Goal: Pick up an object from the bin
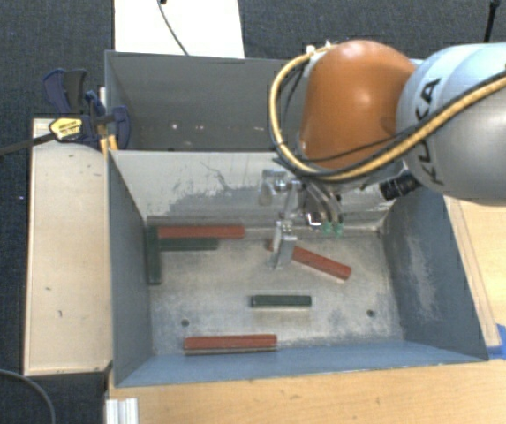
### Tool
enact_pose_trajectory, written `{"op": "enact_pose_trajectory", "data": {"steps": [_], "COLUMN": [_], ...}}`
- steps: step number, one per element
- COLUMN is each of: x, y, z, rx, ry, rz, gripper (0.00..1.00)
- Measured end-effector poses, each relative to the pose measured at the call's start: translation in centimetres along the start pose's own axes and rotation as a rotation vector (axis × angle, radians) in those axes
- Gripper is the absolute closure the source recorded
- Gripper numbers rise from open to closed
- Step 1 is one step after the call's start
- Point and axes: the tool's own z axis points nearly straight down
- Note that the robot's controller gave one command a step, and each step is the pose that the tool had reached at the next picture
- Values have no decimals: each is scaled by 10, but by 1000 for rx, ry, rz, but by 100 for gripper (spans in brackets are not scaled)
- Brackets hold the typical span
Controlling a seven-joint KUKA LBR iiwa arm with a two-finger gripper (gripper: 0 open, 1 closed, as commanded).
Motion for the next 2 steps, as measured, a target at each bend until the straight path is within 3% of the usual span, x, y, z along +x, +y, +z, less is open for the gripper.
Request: {"op": "enact_pose_trajectory", "data": {"steps": [1, 2], "x": [-7, 1], "y": [-52, -103], "z": [107, 163], "rx": [4, 2], "ry": [9, 5], "rz": [110, 27], "gripper": [0, 0]}}
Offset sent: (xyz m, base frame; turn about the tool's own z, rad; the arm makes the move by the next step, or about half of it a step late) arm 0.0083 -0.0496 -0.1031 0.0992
